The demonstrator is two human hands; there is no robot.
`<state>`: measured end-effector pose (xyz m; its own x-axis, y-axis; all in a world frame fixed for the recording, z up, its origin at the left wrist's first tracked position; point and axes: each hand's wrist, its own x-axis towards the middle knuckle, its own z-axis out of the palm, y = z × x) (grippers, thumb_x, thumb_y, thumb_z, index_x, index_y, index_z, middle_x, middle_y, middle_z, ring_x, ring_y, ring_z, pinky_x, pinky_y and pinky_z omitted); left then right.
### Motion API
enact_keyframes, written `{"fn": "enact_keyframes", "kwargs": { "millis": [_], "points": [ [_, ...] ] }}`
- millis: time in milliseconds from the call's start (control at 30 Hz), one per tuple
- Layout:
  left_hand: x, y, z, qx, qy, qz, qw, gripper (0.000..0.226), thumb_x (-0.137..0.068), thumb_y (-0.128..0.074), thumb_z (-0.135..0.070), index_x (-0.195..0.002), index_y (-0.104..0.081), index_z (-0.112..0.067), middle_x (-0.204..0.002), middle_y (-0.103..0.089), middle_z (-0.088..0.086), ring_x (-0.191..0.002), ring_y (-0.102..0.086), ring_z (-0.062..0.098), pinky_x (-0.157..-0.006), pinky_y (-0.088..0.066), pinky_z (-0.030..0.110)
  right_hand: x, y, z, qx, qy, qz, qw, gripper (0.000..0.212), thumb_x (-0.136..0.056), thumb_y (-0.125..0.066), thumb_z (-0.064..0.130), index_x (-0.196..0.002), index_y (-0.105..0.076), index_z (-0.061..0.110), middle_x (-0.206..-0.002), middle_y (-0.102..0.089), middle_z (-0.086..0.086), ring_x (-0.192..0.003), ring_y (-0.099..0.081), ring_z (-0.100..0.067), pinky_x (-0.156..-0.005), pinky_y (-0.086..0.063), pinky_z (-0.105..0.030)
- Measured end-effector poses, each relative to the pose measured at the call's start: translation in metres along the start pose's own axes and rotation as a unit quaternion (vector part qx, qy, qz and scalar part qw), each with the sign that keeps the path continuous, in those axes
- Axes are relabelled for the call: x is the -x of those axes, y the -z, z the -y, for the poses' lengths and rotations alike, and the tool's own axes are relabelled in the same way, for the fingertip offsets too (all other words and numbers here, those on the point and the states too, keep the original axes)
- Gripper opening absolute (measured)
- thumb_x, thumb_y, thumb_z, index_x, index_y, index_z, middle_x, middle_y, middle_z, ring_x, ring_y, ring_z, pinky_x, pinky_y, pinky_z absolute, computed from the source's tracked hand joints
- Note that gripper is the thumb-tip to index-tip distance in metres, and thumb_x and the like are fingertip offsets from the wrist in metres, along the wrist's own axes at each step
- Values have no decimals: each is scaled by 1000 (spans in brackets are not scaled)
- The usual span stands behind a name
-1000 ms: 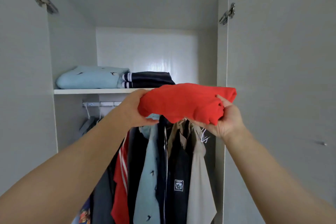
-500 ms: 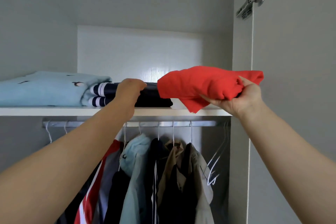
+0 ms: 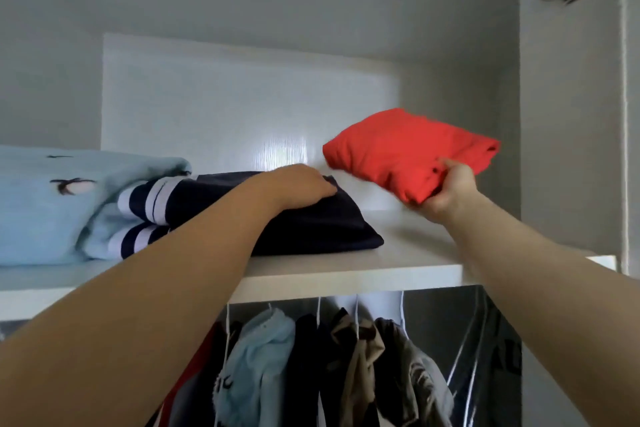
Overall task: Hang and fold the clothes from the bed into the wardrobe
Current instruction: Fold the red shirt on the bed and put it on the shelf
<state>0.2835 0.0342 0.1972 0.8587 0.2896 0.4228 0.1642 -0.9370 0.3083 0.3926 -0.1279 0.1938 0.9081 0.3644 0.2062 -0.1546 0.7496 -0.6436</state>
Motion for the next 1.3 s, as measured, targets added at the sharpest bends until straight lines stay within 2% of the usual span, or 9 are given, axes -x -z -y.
{"fn": "enact_keyframes", "kwargs": {
  "millis": [133, 300, 400, 533, 633, 733, 867, 1100, 1300],
  "points": [
    [1, 3, 4, -31, 7, 36, 999, 43, -97, -35, -40, -124, -57, -15, -133, -50, 5, -117, -48, 21, -93, -33, 29, 2, 12, -7, 194, -120, -104, 968, 25, -99, -36, 15, -84, -52, 3, -94, -54, -17, -82, -57, -33, -67, -44, -55],
    [11, -4, 1, -64, 7, 49, 997, 44, -99, -29, -38, -127, -55, -16, -139, -46, 6, -122, -45, 23, -98, -30, 30, 27, 28, 1, 207, -146, -51, 966, 17, -99, -39, 13, -94, -52, 3, -111, -54, -21, -104, -57, -35, -62, -53, -50],
    [16, -3, -4, -77, 17, 33, 996, 41, -99, -28, -37, -124, -55, -19, -138, -46, 7, -121, -45, 23, -92, -29, 29, 50, 34, 20, 291, -144, -1, 946, 27, -96, -41, 18, -89, -56, -3, -71, -66, -23, -62, -68, -28, -35, -51, -33],
    [23, -4, -10, -77, 40, 29, 996, 41, -98, -28, -36, -125, -54, -19, -137, -47, 6, -120, -46, 23, -91, -30, 30, 68, 36, 42, 598, 161, -45, 784, 37, -87, -46, 19, -53, -56, 9, -31, -47, 2, -27, -41, -8, -34, -31, -14],
    [29, -9, -15, -95, 31, 31, 994, 44, -100, -25, -36, -133, -48, -20, -144, -41, 5, -129, -39, 22, -98, -27, 29, 59, 16, 33, 670, 353, -29, 652, 24, -84, -49, 27, -70, -62, 11, -70, -67, -5, -76, -62, -23, -68, -46, -30],
    [35, -15, -16, -103, 29, 29, 994, 48, -100, -20, -43, -141, -37, -27, -150, -33, -1, -136, -31, 21, -109, -20, 33, 38, 4, 7, 785, 316, 62, 530, 32, -86, -49, 46, -114, -58, 34, -129, -54, 1, -122, -42, -28, -97, -30, -40],
    [36, -22, -10, -146, 50, 6, 988, 48, -97, -14, -49, -139, -34, -38, -149, -35, -6, -135, -34, 23, -111, -23, 47, 21, 19, -14, 796, 98, 229, 551, 43, -82, -60, 48, -123, -52, 39, -117, -50, 12, -116, -46, -14, -96, -36, -31],
    [38, -32, -7, -172, 41, -44, 983, 47, -96, -15, -49, -133, -42, -41, -139, -49, -6, -124, -46, 22, -96, -32, 40, 17, 37, -15, 772, 162, 225, 572, 19, -75, -62, 33, -93, -61, 27, -94, -61, 4, -86, -54, -14, -74, -42, -28],
    [35, -27, -1, -180, 42, -65, 981, 45, -96, -16, -46, -131, -43, -41, -138, -49, -7, -123, -47, 22, -99, -30, 44, 26, 31, -16, 763, 74, 268, 583, 34, -85, -53, 46, -118, -49, 43, -124, -55, 5, -116, -49, -20, -105, -32, -43]
  ]
}}
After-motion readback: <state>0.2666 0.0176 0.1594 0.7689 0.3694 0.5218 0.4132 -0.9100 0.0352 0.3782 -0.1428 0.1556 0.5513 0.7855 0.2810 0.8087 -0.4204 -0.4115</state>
